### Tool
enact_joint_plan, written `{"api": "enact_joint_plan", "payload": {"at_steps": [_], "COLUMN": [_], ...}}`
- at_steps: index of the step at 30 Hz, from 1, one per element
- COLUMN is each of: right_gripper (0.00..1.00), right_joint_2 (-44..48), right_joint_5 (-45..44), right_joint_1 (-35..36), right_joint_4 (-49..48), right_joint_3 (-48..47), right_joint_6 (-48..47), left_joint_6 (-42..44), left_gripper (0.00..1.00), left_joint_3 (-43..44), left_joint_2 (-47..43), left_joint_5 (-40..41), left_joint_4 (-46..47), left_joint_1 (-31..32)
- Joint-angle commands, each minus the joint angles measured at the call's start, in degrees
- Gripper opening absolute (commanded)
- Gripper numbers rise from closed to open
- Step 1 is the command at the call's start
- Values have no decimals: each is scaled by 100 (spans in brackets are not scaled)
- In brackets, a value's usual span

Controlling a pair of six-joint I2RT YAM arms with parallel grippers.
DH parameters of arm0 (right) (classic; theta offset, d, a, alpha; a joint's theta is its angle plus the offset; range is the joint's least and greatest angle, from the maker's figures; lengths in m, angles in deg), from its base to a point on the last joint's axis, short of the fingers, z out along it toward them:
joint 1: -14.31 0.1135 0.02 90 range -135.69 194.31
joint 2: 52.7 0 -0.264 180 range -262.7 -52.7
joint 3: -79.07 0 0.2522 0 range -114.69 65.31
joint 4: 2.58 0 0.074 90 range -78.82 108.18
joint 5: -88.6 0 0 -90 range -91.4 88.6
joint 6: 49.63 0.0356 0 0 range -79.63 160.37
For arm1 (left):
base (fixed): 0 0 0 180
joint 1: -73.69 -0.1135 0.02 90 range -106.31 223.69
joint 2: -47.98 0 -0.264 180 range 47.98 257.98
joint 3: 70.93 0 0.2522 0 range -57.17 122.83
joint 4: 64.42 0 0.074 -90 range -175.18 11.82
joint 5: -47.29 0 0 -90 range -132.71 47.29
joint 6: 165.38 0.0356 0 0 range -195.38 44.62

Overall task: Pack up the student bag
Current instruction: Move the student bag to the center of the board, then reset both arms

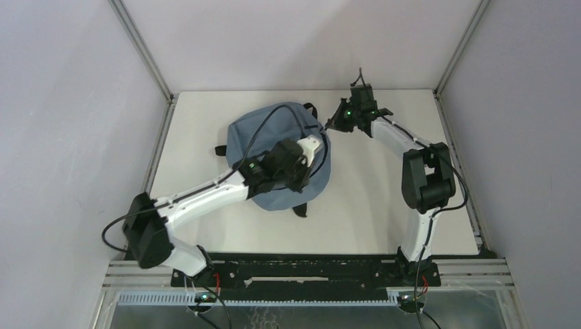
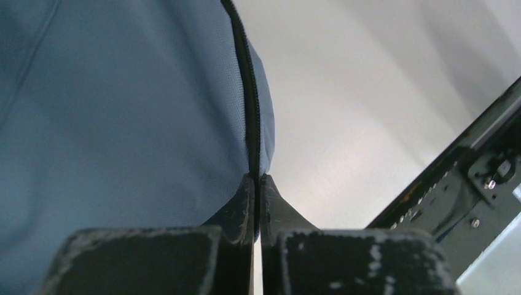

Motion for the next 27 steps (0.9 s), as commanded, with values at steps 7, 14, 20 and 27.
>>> {"api": "enact_joint_plan", "payload": {"at_steps": [7,14,20,27], "right_gripper": [0,58,81,85], "right_joint_2": [785,1268,2014,2957], "right_joint_5": [-559,-764,-969,-916], "right_joint_1": [-1842,-2539,-2760,-2273], "right_joint_4": [-1744,-961,-530,-692], "right_joint_3": [478,598,657,821], "right_joint_6": [1077,1269,1067,148], "left_joint_6": [1130,722,-25,147], "left_gripper": [5,90,95,95], "left_joint_3": [4172,5476,4035,2329], "left_joint_2": [2066,2617,1268,-624], "left_joint_5": [-710,-1958,-2070,-1213], "left_joint_4": [-1389,-2128,-1551,-1300], "left_joint_1": [122,-454,-1713,-2854]}}
